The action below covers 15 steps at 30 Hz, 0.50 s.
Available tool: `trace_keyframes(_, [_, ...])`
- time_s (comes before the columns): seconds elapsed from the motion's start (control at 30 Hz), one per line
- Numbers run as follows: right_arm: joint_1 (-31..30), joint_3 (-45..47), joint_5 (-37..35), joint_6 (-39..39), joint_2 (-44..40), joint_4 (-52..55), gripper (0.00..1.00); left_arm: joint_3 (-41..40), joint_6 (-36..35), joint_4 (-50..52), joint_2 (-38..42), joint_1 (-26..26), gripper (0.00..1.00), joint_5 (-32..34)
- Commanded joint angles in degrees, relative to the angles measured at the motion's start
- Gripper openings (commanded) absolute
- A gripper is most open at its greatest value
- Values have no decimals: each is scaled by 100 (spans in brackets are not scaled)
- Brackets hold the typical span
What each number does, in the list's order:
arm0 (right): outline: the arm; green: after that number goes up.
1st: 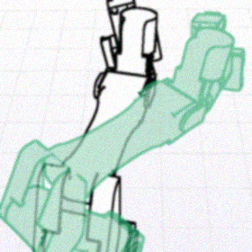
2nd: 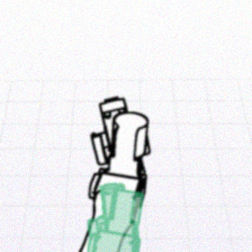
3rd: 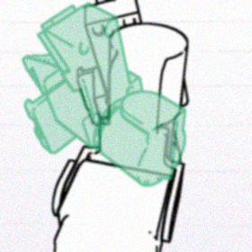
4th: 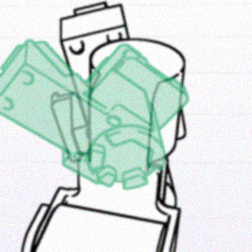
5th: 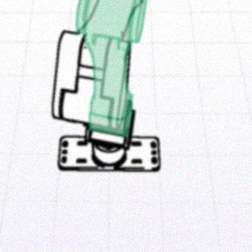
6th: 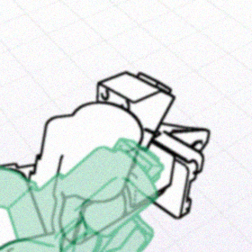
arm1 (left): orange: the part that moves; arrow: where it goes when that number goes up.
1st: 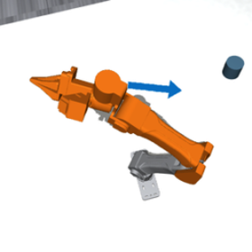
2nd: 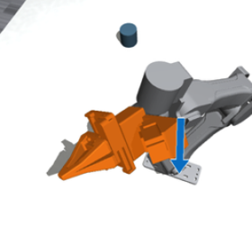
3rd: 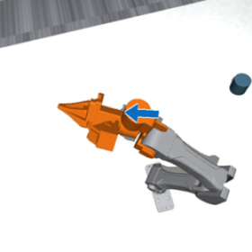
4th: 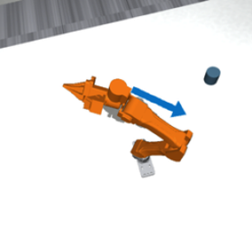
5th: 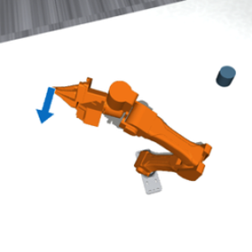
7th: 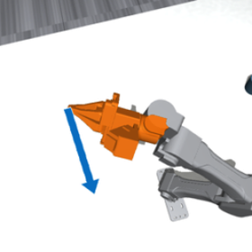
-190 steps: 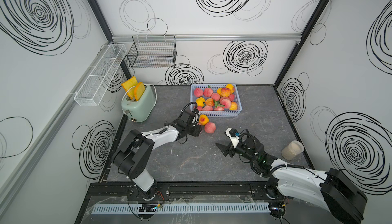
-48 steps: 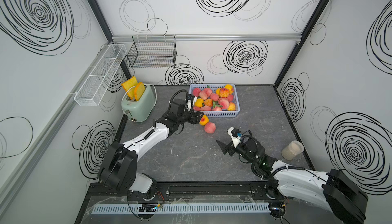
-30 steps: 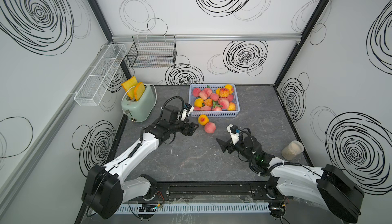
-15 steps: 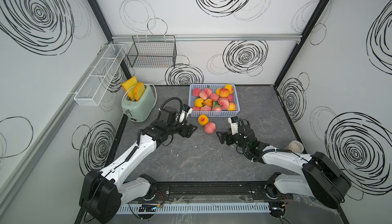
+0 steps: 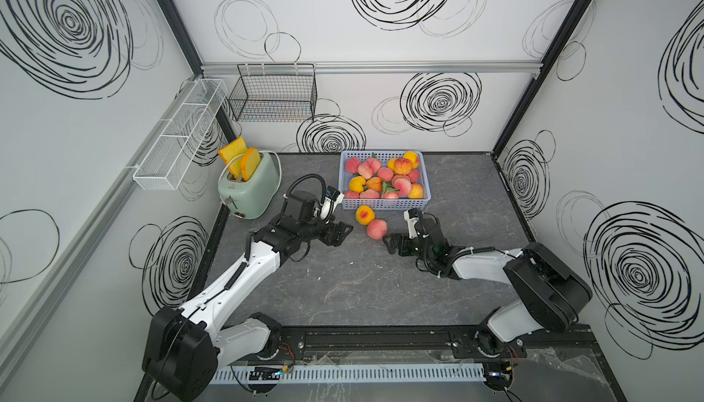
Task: Put the peaches into the basket
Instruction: Pick up the peach from the center of the board.
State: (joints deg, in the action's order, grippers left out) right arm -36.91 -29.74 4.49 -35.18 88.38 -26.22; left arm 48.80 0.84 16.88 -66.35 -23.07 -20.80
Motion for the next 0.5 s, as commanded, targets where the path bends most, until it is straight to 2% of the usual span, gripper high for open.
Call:
trace_keyframes(0.0, [33,-126,100,-234,192,-173,97,73,-15,-55,157,55,78,-65])
trace_keyframes(0.13, [39,-165,351,-272,270,-325,96,86,-9,-49,143,90,78,-108])
trace_keyframes(0.47, [11,-523,395,-262,523,-482,99,86,11,-46,156,126,78,-135])
